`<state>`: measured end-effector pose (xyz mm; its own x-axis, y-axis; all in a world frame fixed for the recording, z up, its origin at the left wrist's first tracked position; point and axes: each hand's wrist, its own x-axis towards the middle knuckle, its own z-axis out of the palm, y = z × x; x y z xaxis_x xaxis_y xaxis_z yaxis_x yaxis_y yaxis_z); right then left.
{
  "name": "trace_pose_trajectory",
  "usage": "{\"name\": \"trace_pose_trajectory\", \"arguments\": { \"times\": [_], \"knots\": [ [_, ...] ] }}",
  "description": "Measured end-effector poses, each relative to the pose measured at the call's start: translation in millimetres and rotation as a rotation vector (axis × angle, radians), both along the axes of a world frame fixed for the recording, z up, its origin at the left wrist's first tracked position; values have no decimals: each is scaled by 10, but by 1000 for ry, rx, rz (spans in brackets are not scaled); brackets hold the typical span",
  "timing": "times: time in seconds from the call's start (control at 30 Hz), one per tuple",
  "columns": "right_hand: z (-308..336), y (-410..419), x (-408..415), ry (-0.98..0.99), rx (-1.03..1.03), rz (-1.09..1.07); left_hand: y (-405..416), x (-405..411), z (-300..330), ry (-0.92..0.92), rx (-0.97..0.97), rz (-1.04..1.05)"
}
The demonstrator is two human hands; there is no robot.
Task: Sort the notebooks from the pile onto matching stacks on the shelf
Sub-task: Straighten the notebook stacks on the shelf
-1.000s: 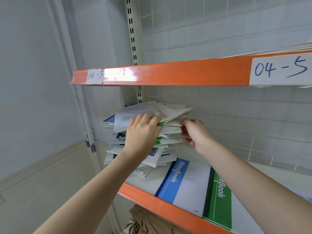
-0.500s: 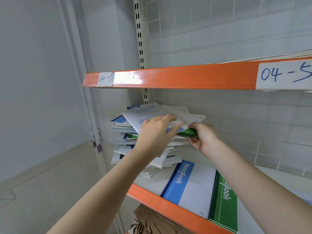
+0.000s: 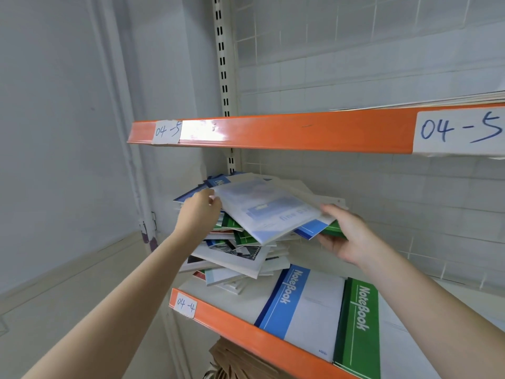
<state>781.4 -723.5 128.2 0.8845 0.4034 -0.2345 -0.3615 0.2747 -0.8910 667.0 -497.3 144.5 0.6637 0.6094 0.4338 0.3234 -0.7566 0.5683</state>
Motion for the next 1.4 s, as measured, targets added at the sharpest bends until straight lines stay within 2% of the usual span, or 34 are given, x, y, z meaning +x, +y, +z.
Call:
{"name": "trace_pose_trajectory", "arguments": {
  "times": [0.23, 0.47, 0.67, 0.87, 0.93, 1.07, 1.3, 1.33, 1.4],
  "knots": [
    [-68, -87, 11, -2, 53, 59, -330, 104, -116, -24, -2, -12],
    [-160, -227, -14, -80, 175, -53, -529, -42, -61, -233, -252, -72],
    [-326, -651, -221, 97, 398, -61, -667, -171, -156, -388, -732, -85],
    [-504, -904, -411, 178, 395, -93, -989, -164, -246, -447, -1220, -287],
    [-592, -984, -450, 181, 391, -97, -1100, -184, -288, -483, -1318, -352],
    [-753, -1164, -529, 99, 325, -78, -1399, -263, -455, -415, -1216, -469],
    [-926, -1593, -791, 83, 376, -180, -1790, -293, -740, -272, -1125, -732],
    [-943, -1659, -826, 84, 393, -207, -1864, -274, -812, -229, -1142, -744],
    [-975, -1795, -880, 81, 413, -271, -2061, -234, -947, -168, -1308, -784]
  ]
}}
